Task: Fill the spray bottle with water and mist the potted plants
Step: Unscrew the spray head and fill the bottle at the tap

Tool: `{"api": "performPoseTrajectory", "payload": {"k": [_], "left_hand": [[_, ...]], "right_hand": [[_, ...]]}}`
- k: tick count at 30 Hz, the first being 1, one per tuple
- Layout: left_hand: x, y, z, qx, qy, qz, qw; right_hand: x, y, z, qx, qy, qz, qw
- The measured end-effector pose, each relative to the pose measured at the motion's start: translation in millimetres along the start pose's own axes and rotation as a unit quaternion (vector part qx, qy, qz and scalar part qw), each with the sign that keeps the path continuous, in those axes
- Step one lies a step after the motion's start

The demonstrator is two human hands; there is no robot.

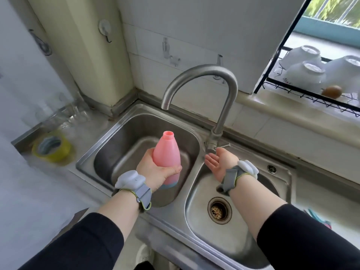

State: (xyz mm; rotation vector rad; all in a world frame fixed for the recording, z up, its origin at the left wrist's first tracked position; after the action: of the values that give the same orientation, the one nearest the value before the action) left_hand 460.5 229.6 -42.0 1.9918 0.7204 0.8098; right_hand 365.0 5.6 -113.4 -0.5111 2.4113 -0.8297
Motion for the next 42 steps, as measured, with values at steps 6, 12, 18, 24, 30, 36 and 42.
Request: {"api": "performPoseTrajectory", "payload": {"k": [6,12,18,24,30,36,42], "left_hand": [[22,5,34,-0.009,-0.028,0.008,1.000],[33,16,55,-0.029,-0.034,0.012,0.999],[30,22,70,-0.046,-0.051,0.018,0.997],[34,25,77,-0.057,-0.049,0.004,0.997],[34,29,77,-0.065,-0.054,0.003,0.996],[35,30,80,-0.065,-0.050,0.006,0.997],[34,29,81,-0.062,-0.052,0.005,0.997]], "right_hand": [[-11,-7,22,-0.003,0.040,0.001,0.999],[-13,-11,40,-0.002,0.070,-0.023,0.997],[-6,-6,55,-0.019,0.076,-0.027,0.997],[5,-7,65,-0.021,0.106,-0.056,0.993],[5,-8,66,-0.025,0.105,-0.063,0.992],[4,-5,66,-0.023,0.102,-0.026,0.994],[1,-1,62,-0.015,0.097,0.006,0.995]]}}
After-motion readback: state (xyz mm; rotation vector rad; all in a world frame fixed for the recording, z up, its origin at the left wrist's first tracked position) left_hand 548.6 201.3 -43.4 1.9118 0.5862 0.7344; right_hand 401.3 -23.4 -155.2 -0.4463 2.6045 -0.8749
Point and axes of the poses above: each hand's wrist, its own z-axis towards the middle knuckle, its own x-axis out of the back of the hand, y = z × x, the point moved 10 cm from there along z, towards the middle knuckle, and after that the axes turned 12 degrees about -y, right-handed, at the moved point
